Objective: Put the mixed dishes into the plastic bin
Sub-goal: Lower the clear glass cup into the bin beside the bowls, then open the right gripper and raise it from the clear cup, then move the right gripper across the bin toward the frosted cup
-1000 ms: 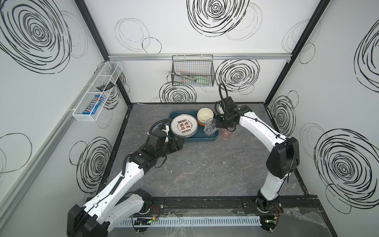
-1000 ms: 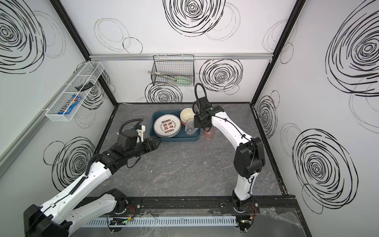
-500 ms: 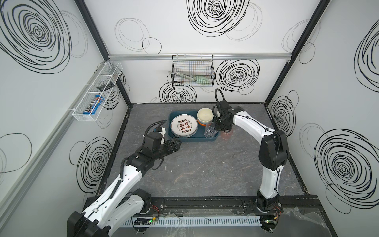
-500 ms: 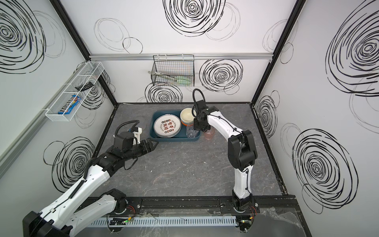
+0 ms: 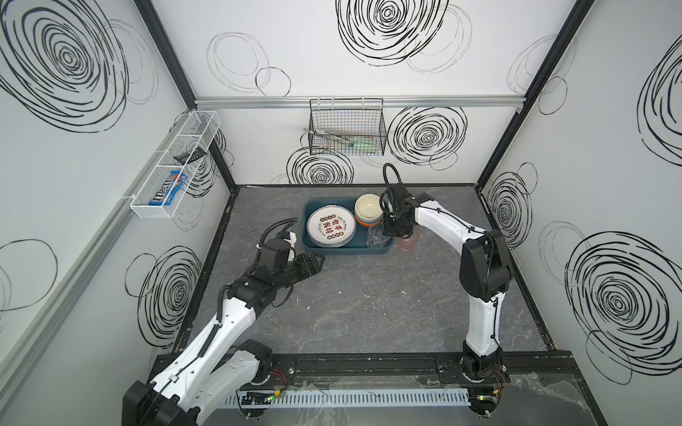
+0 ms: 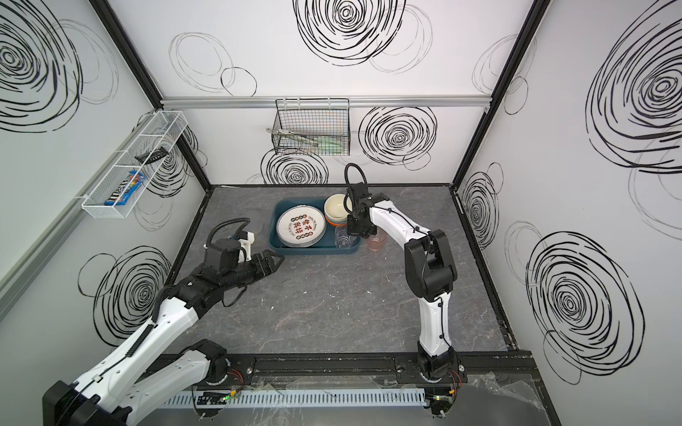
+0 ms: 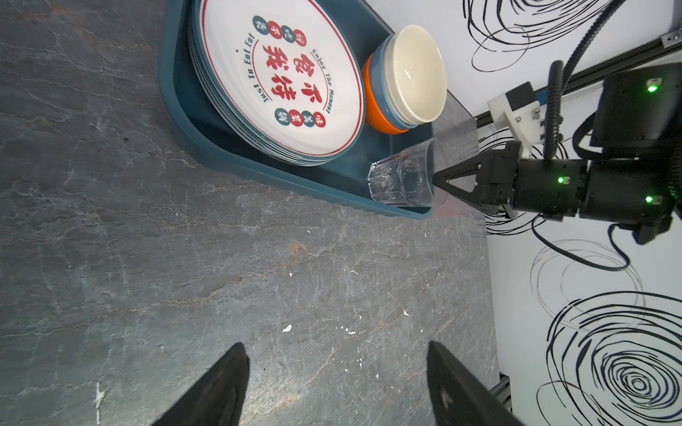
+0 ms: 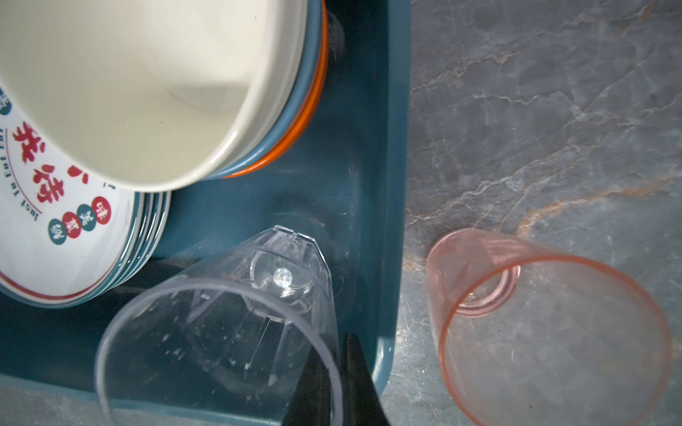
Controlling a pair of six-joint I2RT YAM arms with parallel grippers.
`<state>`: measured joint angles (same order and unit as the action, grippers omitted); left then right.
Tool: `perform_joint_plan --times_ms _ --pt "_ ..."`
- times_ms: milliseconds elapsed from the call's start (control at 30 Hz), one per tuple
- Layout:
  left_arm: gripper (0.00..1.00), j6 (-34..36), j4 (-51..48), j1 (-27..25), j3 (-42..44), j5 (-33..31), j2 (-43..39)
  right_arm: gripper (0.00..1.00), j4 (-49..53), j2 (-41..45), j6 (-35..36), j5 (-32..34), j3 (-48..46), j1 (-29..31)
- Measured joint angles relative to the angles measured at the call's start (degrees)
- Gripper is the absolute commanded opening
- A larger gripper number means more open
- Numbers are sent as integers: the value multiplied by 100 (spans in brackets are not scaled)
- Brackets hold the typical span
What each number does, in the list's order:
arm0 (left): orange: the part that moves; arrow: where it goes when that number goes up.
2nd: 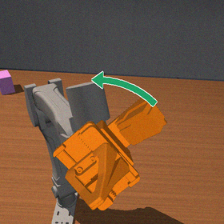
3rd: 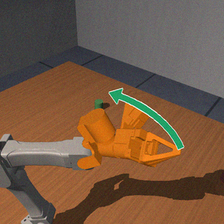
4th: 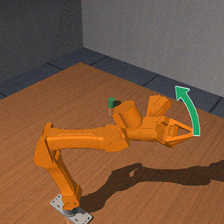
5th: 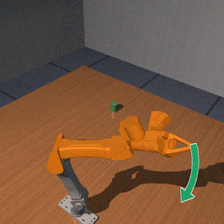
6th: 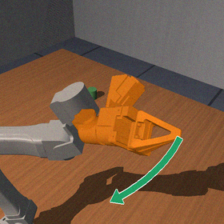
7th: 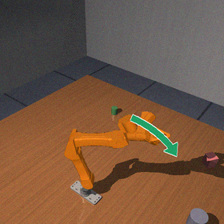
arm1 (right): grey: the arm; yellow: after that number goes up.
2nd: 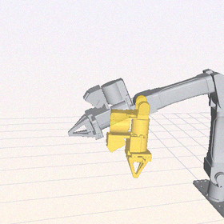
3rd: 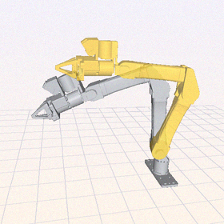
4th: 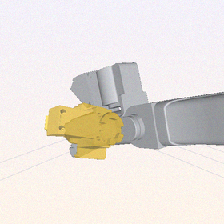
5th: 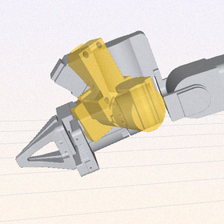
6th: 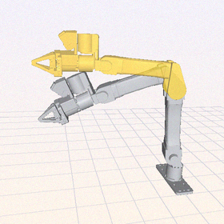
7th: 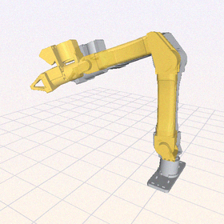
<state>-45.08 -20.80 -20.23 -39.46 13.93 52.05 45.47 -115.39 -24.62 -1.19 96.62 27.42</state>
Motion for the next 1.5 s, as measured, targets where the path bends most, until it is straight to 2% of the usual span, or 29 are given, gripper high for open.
perform_joint_plan --times_ms 233,467,700,933,1200,1500 --pt "79 -7 0 15 35 0 -2 5 -2 -125 2 0 0 0" --pt "79 -20 0 55 35 -2 -2 17 -42 -127 -2 -4 0 0" --pt "79 -20 0 85 35 -4 -2 21 -72 -127 -2 -35 11 0" --pt "80 9 -31 254 -35 -13 52 30 -66 -22 -2 -31 11 17" --pt "79 168 -61 649 -501 -63 387 34 -155 999 -4 15 -142 118" --pt "71 356 -98 1344 -1123 -271 1147 40 -1003 2579 120 -673 -1497 531"
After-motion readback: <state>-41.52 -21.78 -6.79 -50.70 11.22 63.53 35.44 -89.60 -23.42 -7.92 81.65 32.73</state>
